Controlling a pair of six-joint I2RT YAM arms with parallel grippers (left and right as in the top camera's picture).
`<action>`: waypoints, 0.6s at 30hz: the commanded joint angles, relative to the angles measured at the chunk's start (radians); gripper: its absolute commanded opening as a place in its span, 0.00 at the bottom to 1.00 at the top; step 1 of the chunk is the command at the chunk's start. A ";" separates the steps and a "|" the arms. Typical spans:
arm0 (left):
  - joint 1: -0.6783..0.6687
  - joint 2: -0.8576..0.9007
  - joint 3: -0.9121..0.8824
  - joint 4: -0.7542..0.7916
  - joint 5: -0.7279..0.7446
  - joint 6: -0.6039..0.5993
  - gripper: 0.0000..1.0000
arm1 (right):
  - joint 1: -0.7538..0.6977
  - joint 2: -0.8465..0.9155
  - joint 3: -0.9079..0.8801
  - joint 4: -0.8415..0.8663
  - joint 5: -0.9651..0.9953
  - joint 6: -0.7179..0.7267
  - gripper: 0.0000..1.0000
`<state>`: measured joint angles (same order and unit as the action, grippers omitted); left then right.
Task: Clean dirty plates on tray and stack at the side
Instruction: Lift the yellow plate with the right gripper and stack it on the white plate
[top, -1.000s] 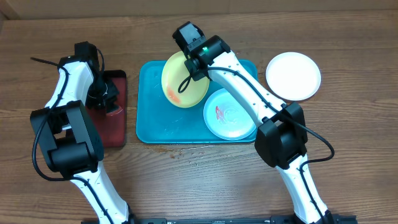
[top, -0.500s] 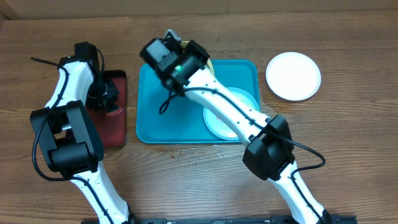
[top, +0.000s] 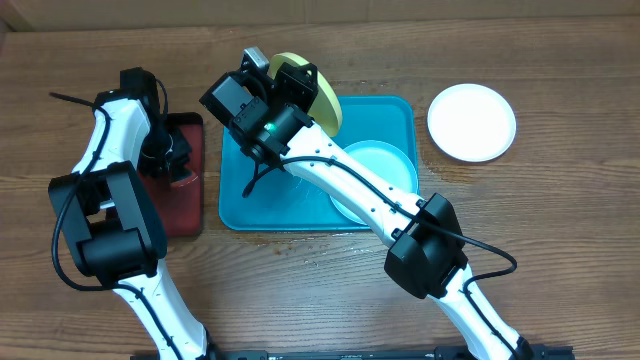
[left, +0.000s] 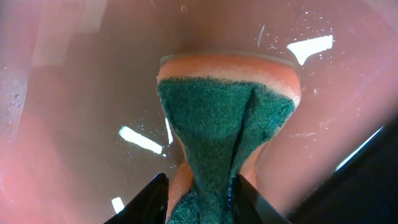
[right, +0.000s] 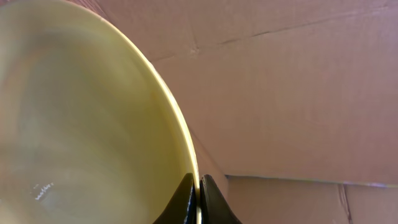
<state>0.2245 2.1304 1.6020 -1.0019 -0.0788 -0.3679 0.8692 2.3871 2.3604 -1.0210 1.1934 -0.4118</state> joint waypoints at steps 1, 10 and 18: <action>0.006 -0.005 -0.010 -0.007 -0.006 -0.006 0.34 | -0.005 -0.042 0.036 0.006 0.035 -0.006 0.04; 0.006 -0.005 -0.010 -0.015 -0.006 -0.006 0.34 | -0.100 -0.047 0.039 -0.090 -0.436 0.109 0.04; 0.006 -0.005 -0.010 -0.014 -0.006 -0.006 0.35 | -0.281 -0.108 0.044 -0.081 -0.746 0.381 0.04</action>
<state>0.2245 2.1304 1.6020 -1.0092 -0.0788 -0.3676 0.6670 2.3600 2.3642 -1.0882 0.7551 -0.1246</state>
